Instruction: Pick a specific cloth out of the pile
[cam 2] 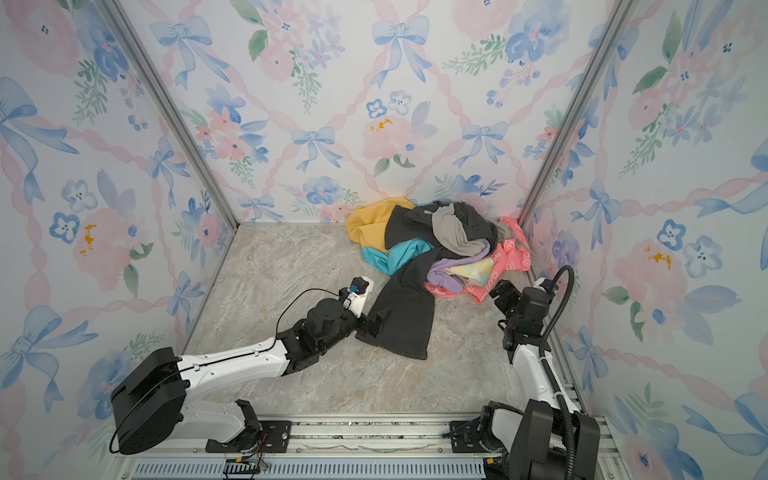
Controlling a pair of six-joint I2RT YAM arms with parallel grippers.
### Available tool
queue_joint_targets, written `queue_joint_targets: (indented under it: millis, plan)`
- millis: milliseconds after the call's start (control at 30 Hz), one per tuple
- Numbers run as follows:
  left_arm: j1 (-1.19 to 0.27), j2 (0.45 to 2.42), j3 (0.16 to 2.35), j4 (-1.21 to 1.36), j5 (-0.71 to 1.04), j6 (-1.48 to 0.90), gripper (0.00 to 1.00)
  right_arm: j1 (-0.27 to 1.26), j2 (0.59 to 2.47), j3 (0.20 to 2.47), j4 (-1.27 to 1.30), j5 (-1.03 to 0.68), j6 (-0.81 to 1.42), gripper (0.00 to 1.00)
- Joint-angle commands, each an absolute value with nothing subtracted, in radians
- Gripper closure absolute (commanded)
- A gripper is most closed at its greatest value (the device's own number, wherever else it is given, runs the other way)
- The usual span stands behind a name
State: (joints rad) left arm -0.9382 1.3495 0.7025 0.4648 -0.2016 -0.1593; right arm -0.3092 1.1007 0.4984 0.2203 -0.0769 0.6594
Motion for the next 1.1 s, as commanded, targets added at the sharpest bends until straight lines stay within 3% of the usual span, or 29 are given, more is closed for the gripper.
queue_joint_targets:
  millis: [0,400,1067]
  plan:
    - [-0.965,1.364,0.723,0.439,-0.229,-0.120,0.02,-0.357,1.128,0.529,0.190,-0.260,0.792,0.05]
    - [-1.068,1.370,0.727,0.424,-0.268,-0.114,0.02,-0.457,1.249,0.530,0.328,-0.462,0.978,0.08]
    - [-1.159,1.386,0.730,0.411,-0.311,-0.101,0.03,-0.476,1.552,0.584,0.635,-0.540,1.235,0.18]
